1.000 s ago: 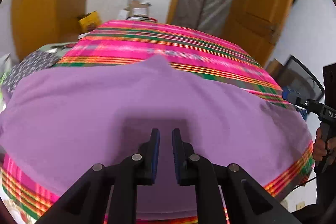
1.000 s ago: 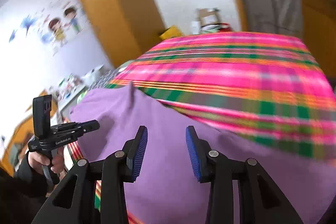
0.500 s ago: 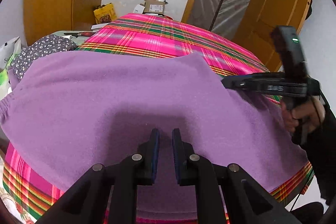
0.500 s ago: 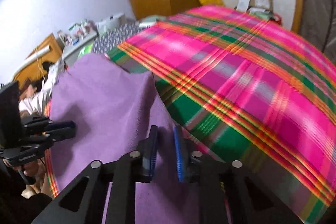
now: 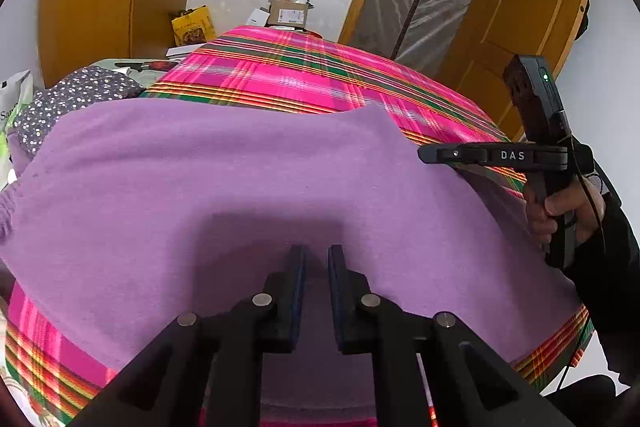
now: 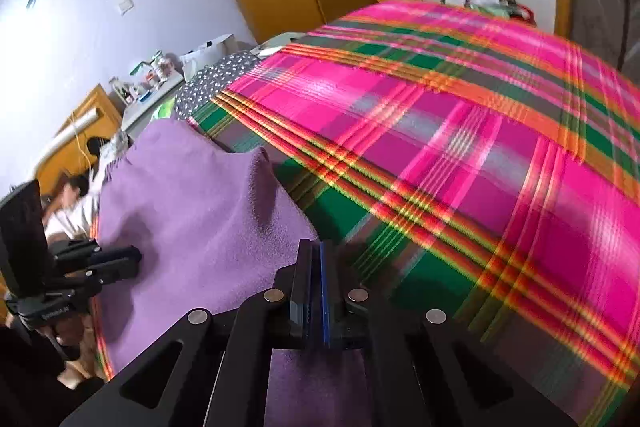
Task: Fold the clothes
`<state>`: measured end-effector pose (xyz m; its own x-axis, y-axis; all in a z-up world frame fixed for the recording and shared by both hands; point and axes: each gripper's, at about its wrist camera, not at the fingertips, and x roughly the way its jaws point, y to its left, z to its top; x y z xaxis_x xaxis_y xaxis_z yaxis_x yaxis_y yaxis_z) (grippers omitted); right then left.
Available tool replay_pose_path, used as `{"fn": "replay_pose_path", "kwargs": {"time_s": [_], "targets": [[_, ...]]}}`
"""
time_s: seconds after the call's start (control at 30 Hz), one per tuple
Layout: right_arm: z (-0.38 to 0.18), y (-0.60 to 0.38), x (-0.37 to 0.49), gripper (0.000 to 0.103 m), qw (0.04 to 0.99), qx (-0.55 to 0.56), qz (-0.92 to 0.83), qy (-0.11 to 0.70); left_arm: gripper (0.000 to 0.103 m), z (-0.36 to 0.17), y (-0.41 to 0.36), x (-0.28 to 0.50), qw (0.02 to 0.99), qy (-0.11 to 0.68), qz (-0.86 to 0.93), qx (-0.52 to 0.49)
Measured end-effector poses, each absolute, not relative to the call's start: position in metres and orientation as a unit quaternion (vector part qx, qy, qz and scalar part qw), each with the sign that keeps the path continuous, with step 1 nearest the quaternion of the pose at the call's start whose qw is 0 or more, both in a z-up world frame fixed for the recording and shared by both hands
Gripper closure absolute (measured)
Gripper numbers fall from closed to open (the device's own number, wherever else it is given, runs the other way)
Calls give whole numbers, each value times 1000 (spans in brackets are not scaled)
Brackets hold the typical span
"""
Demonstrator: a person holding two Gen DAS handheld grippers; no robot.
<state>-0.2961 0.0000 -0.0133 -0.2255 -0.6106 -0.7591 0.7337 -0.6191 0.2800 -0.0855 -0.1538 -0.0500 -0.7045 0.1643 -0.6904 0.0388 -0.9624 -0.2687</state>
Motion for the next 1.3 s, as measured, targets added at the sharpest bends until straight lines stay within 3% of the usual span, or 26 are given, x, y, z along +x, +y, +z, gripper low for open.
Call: {"fn": "replay_pose_path", "kwargs": {"time_s": [0.23, 0.27, 0.33, 0.37, 0.53, 0.7, 0.93, 1.0, 1.07, 1.17, 1.27, 1.3], "targets": [[7, -28, -274, 86, 452, 413, -782, 118, 91, -42, -187, -77, -22, -141, 919, -367], [3, -35, -275, 86, 451, 417, -779, 127, 91, -42, -193, -76, -32, -145, 918, -367], [-6, -43, -280, 102, 444, 427, -776, 135, 91, -41, -202, -72, -46, -151, 918, -364], [-9, -44, -283, 103, 437, 431, -778, 133, 91, -39, -209, -69, -55, -154, 919, -360], [5, -37, -297, 98, 398, 428, -805, 99, 91, -33, -245, -53, -109, -167, 919, -340], [27, -50, -284, 92, 430, 403, -804, 80, 91, -37, -284, -43, -162, -182, 911, -332], [4, -100, -273, 93, 454, 412, -776, 150, 91, -49, -311, -42, -170, -201, 906, -331], [-8, -100, -282, 100, 426, 430, -780, 156, 91, -54, -316, -44, -162, -212, 905, -332], [-8, -98, -289, 101, 415, 438, -785, 139, 91, -55, -317, -43, -156, -215, 906, -331], [5, -106, -283, 93, 419, 423, -792, 139, 91, -52, -321, -38, -146, -225, 908, -321], [24, -131, -265, 93, 459, 393, -782, 150, 91, -50, -326, -32, -139, -240, 908, -314], [29, -142, -260, 87, 472, 384, -777, 158, 91, -50, -328, -31, -138, -244, 908, -312]]}}
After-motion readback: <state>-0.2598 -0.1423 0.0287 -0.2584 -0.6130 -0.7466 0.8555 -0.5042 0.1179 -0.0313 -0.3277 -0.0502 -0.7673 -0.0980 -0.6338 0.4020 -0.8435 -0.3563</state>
